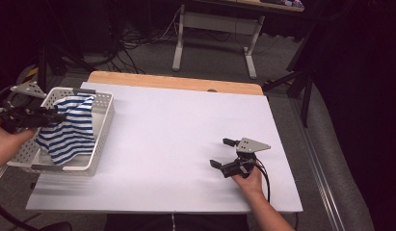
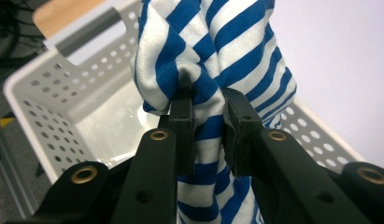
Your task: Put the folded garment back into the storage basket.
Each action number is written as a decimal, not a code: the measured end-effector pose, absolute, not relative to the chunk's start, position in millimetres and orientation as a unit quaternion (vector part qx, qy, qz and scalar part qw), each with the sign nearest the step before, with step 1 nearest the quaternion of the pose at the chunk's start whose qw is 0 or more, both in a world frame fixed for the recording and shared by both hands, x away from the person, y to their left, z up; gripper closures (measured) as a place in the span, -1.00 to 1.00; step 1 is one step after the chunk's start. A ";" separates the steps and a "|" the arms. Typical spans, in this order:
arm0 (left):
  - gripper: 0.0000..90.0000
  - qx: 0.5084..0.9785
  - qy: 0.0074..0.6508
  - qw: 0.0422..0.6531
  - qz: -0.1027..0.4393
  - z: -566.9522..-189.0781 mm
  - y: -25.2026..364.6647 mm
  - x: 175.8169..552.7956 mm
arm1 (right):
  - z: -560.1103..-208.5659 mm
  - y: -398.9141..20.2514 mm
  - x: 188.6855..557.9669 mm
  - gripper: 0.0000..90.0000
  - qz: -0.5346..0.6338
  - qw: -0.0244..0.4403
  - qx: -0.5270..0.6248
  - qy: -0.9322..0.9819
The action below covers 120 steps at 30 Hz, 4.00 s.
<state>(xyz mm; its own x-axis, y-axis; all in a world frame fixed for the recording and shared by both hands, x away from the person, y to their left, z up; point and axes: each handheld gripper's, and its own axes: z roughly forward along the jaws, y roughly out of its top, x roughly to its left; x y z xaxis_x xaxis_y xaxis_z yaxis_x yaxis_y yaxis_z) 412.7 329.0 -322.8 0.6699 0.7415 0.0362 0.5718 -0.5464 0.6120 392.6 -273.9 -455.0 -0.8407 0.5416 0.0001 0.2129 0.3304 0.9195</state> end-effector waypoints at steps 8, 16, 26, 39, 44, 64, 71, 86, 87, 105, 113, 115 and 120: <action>0.69 0.874 0.369 0.294 0.117 -338.0 329.2 422.9 | -455.2 -274.0 392.9 -1.00 0.531 0.154 0.236 0.800; 0.68 0.871 0.371 0.296 0.126 -343.7 328.2 436.1 | -455.3 -273.9 392.8 -1.00 0.530 0.154 0.236 0.800; 0.66 0.869 0.379 0.287 0.140 -358.3 327.7 462.0 | -455.3 -274.1 392.9 -1.00 0.531 0.151 0.235 0.800; 0.68 0.861 0.408 0.268 0.139 -377.5 331.7 492.0 | -455.5 -274.5 393.2 -1.00 0.531 0.149 0.236 0.800; 0.70 0.849 0.436 0.262 0.145 -382.6 336.2 499.7 | -455.3 -274.7 393.2 -1.00 0.532 0.149 0.236 0.799; 0.41 0.790 0.528 0.221 0.218 -391.2 344.1 509.8 | -455.1 -274.8 393.0 -1.00 0.534 0.149 0.233 0.799; 0.76 0.814 0.503 0.233 0.171 -393.3 325.1 501.7 | -455.2 -274.5 393.0 -1.00 0.535 0.148 0.232 0.799; 0.76 0.880 0.412 0.222 0.081 -400.2 280.6 459.1 | -455.3 -274.2 393.1 -1.00 0.535 0.146 0.230 0.800; 0.74 0.885 0.403 0.219 0.076 -400.5 278.3 455.9 | -455.3 -274.3 393.1 -1.00 0.535 0.146 0.231 0.800; 0.48 0.915 0.377 0.138 0.027 -431.8 260.6 446.9 | -455.3 -273.7 393.1 -1.00 0.535 0.144 0.228 0.800; 0.93 0.915 0.383 0.125 0.014 -432.4 258.6 445.9 | -455.4 -273.5 393.1 -1.00 0.535 0.143 0.227 0.801; 0.93 0.920 0.372 0.127 0.006 -431.2 256.8 442.7 | -455.4 -273.6 393.1 -1.00 0.535 0.142 0.227 0.801; 0.93 0.935 0.327 0.137 -0.019 -429.8 248.4 434.4 | -455.8 -272.9 393.3 -1.00 0.535 0.141 0.226 0.802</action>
<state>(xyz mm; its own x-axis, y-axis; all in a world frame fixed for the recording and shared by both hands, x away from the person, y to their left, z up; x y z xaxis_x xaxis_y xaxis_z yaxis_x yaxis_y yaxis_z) 434.4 248.4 -429.8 0.7848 0.6068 -0.1255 0.6173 -0.7480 0.2436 393.3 -272.9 -455.8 -0.8581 0.5133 0.0154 0.2108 0.3248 0.9220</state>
